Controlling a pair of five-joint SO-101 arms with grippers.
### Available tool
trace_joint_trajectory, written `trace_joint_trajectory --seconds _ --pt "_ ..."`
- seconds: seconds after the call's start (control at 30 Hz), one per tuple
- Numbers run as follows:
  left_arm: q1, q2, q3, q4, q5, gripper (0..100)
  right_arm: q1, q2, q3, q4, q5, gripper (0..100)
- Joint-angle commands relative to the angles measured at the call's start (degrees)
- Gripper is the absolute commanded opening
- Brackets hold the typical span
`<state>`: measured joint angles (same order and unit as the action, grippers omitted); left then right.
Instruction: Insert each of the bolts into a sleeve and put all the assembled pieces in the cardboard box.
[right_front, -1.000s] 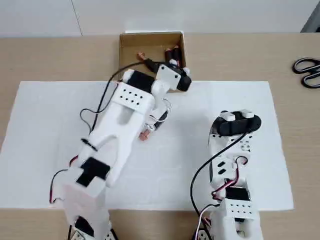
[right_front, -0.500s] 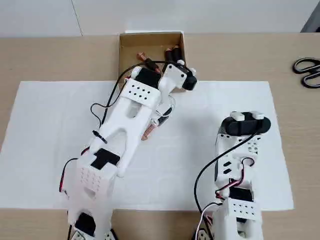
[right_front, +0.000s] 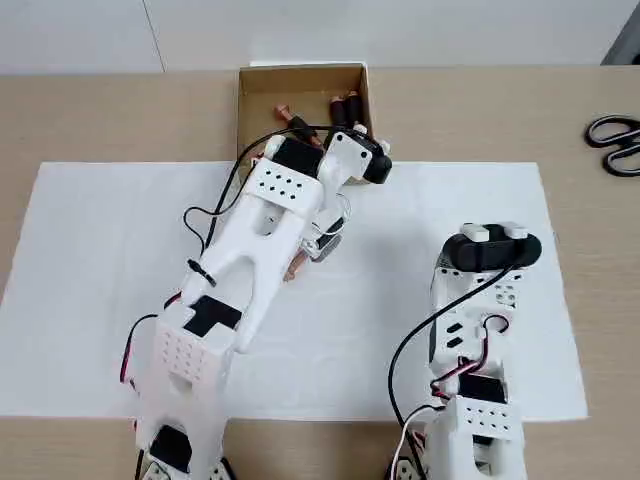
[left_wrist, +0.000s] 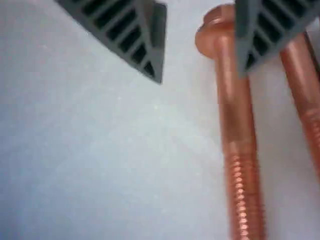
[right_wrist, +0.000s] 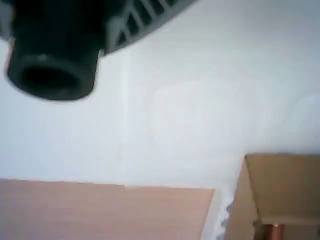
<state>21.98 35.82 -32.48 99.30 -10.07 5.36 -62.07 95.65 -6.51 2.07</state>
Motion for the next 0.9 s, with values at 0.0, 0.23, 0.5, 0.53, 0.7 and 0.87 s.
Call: trace_joint_trajectory --seconds 0.0,0.23,0.5,0.53,0.7,0.87 --pt "-0.4 -0.4 -1.3 -0.1 0.0 10 0.5 -0.7 0.4 -1.1 0.4 0.2" --pt "-2.1 2.1 -1.5 -0.1 0.0 10 0.5 -0.7 0.4 -1.1 0.4 0.2" --pt "-2.7 6.1 -1.7 -0.2 0.2 10 0.5 -0.7 0.4 -1.1 0.4 0.2" --pt "-2.7 6.2 -1.5 -0.2 0.2 10 0.5 -0.7 0.4 -1.1 0.4 0.2" --pt "-2.7 6.2 -1.4 -0.2 0.2 10 0.5 -0.8 0.4 -1.1 0.4 0.2" --pt "-2.0 10.6 -1.5 -0.5 0.2 9 0.5 -1.0 0.4 -1.1 0.4 0.2"
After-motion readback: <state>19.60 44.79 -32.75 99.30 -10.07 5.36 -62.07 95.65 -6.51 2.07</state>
